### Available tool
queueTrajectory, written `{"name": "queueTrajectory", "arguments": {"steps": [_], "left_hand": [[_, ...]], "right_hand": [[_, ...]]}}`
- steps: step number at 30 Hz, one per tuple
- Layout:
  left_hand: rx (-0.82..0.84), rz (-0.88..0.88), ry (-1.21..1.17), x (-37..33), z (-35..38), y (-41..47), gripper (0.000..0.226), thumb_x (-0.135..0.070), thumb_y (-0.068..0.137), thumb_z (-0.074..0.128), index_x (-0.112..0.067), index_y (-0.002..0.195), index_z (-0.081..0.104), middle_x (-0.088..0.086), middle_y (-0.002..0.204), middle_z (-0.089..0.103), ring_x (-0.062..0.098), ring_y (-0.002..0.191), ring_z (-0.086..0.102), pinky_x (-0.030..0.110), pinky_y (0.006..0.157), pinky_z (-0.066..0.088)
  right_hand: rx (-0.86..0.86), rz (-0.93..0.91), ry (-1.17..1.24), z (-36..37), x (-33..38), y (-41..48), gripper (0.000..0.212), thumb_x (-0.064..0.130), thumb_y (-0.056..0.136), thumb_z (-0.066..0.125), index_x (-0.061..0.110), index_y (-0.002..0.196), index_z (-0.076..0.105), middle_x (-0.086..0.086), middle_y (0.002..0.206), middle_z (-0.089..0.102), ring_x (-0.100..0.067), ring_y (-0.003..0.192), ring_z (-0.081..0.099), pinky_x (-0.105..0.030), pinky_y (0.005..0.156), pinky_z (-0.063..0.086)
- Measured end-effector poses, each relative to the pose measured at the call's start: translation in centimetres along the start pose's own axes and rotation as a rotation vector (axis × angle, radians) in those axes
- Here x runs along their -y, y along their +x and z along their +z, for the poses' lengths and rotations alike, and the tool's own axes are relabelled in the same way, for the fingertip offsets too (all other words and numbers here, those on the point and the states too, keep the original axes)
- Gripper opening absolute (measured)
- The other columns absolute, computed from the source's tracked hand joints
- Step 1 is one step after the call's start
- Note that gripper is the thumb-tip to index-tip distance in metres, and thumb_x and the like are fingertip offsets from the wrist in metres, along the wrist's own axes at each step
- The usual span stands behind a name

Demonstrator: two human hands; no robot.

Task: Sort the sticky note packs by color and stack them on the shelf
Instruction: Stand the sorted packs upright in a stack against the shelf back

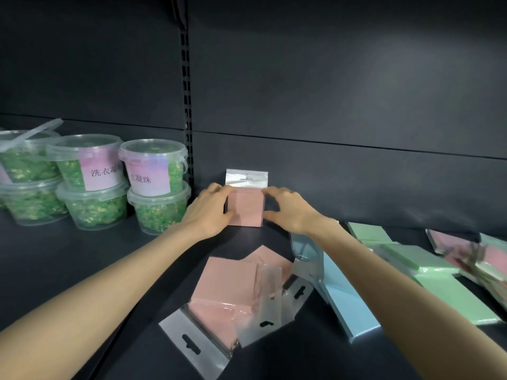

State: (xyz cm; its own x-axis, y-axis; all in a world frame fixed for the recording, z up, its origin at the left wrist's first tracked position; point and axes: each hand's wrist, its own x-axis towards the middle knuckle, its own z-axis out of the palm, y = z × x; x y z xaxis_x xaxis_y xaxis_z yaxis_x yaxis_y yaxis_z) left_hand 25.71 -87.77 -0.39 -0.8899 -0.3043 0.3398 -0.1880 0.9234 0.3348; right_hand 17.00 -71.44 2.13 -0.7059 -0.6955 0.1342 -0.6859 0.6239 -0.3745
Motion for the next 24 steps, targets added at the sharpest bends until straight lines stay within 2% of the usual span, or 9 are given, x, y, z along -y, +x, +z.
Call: {"name": "queueTrajectory", "arguments": {"steps": [5,9,12,15,18,20,24], "left_hand": [[0.074,0.019,0.03,0.0,-0.2,0.2,0.057,-0.021,0.09,0.055,-0.025,0.143,0.034,0.004,0.14,0.038,0.027,0.128,0.039,0.04,0.1,0.04],[0.007,0.063,0.01,-0.8,-1.7,-1.2,0.055,-0.022,0.092,0.054,-0.022,0.143,0.034,0.001,0.143,0.036,0.024,0.131,0.035,0.04,0.103,0.038],[-0.008,0.091,-0.055,-1.7,-3.1,-3.5,0.045,-0.027,0.092,0.057,-0.021,0.135,0.045,-0.002,0.136,0.045,0.018,0.127,0.04,0.032,0.102,0.036],[0.046,0.093,-0.164,-2.5,-3.8,-6.9,0.041,-0.033,0.089,0.061,-0.021,0.127,0.054,-0.006,0.126,0.052,0.01,0.117,0.048,0.021,0.093,0.035],[0.107,0.033,-0.188,-2.7,-3.7,-10.3,0.049,-0.042,0.085,0.062,-0.022,0.129,0.053,-0.011,0.126,0.051,0.002,0.114,0.046,0.018,0.092,0.033],[0.161,-0.039,-0.202,-2.5,-3.3,-12.0,0.06,-0.048,0.082,0.063,-0.023,0.135,0.048,-0.011,0.134,0.049,0.002,0.12,0.045,0.018,0.095,0.033],[0.178,-0.18,-0.355,-1.9,-2.5,-13.2,0.069,-0.037,0.081,0.071,-0.019,0.14,0.042,-0.005,0.139,0.048,0.009,0.124,0.047,0.02,0.099,0.034]], "right_hand": [[0.035,-0.006,-0.044,0.0,0.0,0.6,0.062,0.022,0.089,0.059,0.022,0.144,0.032,-0.014,0.138,0.041,-0.033,0.126,0.042,-0.043,0.104,0.038],[-0.033,-0.043,-0.035,-1.2,0.2,-0.9,0.053,0.023,0.089,0.059,0.021,0.138,0.04,-0.013,0.135,0.043,-0.036,0.112,0.053,-0.046,0.096,0.046],[-0.047,-0.099,-0.031,-2.1,0.1,-3.4,0.046,0.025,0.089,0.06,0.018,0.133,0.047,-0.01,0.133,0.047,-0.03,0.115,0.052,-0.035,0.096,0.042],[-0.04,-0.143,0.014,-2.3,0.1,-6.5,0.042,0.026,0.089,0.062,0.017,0.128,0.053,-0.005,0.131,0.053,-0.023,0.118,0.051,-0.027,0.093,0.04],[0.018,-0.181,0.025,-1.5,0.1,-9.1,0.042,0.029,0.087,0.064,0.016,0.126,0.055,-0.003,0.126,0.058,-0.02,0.116,0.054,-0.026,0.096,0.041],[0.058,-0.205,0.047,-0.7,0.2,-10.3,0.04,0.03,0.086,0.065,0.014,0.122,0.056,-0.003,0.122,0.061,-0.02,0.113,0.056,-0.03,0.096,0.044],[0.16,-0.222,0.131,0.7,0.8,-11.7,0.049,0.035,0.083,0.068,0.018,0.127,0.054,0.001,0.129,0.057,-0.016,0.118,0.054,-0.028,0.1,0.041]]}}
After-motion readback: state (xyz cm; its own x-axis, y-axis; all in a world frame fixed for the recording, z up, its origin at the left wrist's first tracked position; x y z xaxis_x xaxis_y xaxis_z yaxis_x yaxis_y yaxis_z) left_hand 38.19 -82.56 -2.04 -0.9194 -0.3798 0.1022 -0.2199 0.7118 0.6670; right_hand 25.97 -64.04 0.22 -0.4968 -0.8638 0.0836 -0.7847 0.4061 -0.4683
